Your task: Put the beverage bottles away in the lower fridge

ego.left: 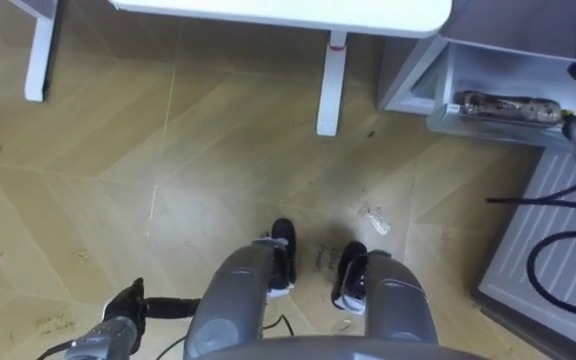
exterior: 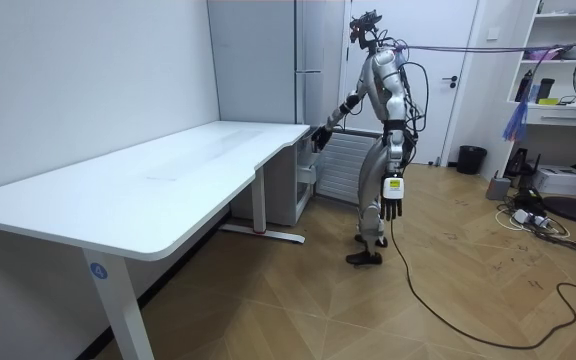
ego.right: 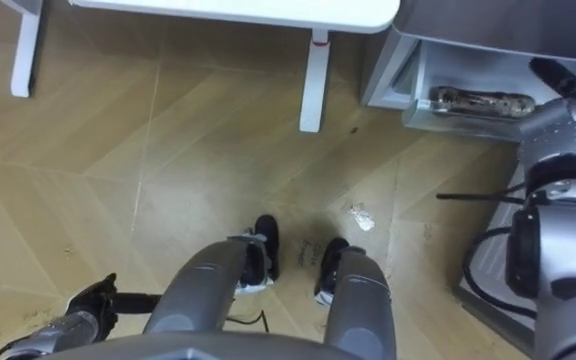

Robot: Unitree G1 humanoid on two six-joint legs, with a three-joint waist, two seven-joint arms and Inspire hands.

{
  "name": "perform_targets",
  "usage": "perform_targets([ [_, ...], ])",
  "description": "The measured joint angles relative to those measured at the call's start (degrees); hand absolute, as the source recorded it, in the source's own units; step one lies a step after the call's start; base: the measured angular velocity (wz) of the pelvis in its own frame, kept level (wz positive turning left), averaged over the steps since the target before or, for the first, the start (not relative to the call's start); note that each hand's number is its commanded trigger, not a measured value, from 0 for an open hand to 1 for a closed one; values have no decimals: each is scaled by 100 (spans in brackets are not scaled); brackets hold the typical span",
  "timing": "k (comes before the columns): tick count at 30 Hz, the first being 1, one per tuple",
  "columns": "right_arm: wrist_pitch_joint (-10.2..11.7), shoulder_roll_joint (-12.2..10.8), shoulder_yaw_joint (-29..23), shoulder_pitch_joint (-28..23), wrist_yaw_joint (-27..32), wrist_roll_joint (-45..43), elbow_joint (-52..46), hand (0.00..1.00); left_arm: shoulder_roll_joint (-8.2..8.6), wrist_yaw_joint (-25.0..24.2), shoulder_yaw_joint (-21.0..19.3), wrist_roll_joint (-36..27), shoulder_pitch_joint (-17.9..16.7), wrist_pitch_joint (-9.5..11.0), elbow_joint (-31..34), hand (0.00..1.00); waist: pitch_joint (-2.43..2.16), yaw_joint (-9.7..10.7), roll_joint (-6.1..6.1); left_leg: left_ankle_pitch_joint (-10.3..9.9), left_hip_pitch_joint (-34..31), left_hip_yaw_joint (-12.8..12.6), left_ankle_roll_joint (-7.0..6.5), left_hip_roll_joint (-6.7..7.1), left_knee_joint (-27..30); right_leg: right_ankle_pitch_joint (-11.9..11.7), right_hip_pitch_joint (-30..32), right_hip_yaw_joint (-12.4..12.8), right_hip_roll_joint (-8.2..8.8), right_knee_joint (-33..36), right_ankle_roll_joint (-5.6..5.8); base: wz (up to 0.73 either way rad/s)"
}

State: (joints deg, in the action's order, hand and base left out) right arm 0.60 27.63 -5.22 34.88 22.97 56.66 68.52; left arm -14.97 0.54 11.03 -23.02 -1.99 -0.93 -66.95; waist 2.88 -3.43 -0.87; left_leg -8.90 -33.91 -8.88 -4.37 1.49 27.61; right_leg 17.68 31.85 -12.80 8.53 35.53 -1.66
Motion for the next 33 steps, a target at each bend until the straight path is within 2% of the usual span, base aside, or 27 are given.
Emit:
perform_targets([
  [3,7,9,10,-134,-6,-224,3,0,-1,-4,-1,4,1,0,4,0,-20,12,-1,0,138,6,0,-1,-41,-20,-157,5,-23,-87,20,0],
  [4,13,11,10,-265,-38,-359,4,0,-1,-6,-4,4,-5,-1,2,0,-89,17,2,-1,181,31,0,-1,-45,-29,-240,5,-46,-144,33,5],
  [8,23,11,59,-730,-184,-645,15,0,-4,-119,-11,10,-7,2,3,0,-147,28,5,-2,505,104,1,11,-185,-70,-633,-30,-98,-385,72,6],
  [10,22,5,61,-922,-283,-758,40,0,-3,-146,-11,8,-13,0,3,0,-159,18,23,-3,596,118,0,3,-199,-100,-762,-33,-125,-469,87,-2],
  [14,-10,-8,57,-1229,-309,-760,83,0,-18,-154,-125,32,-16,-2,1,0,-163,-18,30,-11,664,111,-4,-7,-197,-132,-816,6,-163,-480,93,-5],
  [18,-39,-15,47,-1272,-309,-641,364,0,-28,-241,-163,73,-45,-24,12,0,-179,-1,77,-11,652,111,-4,-30,-182,-148,-813,3,-168,-476,83,0],
  [22,-85,-21,47,-1272,-290,96,533,0,-32,-237,-136,-11,-56,-70,10,0,-174,-16,169,-19,472,97,0,-68,-29,-154,-625,-2,-169,-353,52,-3],
  [25,-90,-38,46,-1269,-240,684,534,0,-46,-237,-132,-128,-40,-115,6,0,-170,-43,186,-129,201,89,5,-72,299,-22,-327,37,-149,36,17,-3],
  [27,-77,-38,28,-1216,-268,1353,527,0,-98,-229,-132,-111,-25,-122,-1,0,-140,-181,132,-334,-122,42,32,-84,793,165,60,242,-167,548,-20,-23],
  [30,-80,-67,16,-1212,-326,2126,521,0,-155,-221,-131,-109,-27,-163,-4,0,-135,-207,133,-586,-622,151,61,-121,1426,415,480,242,-161,1131,-53,0],
  [33,-69,-67,-76,-1162,-333,2445,428,0,-154,-222,-133,-91,-8,-191,5,0,-129,-266,121,-732,-1067,152,60,-196,1904,560,912,259,-162,1559,-98,-3],
])
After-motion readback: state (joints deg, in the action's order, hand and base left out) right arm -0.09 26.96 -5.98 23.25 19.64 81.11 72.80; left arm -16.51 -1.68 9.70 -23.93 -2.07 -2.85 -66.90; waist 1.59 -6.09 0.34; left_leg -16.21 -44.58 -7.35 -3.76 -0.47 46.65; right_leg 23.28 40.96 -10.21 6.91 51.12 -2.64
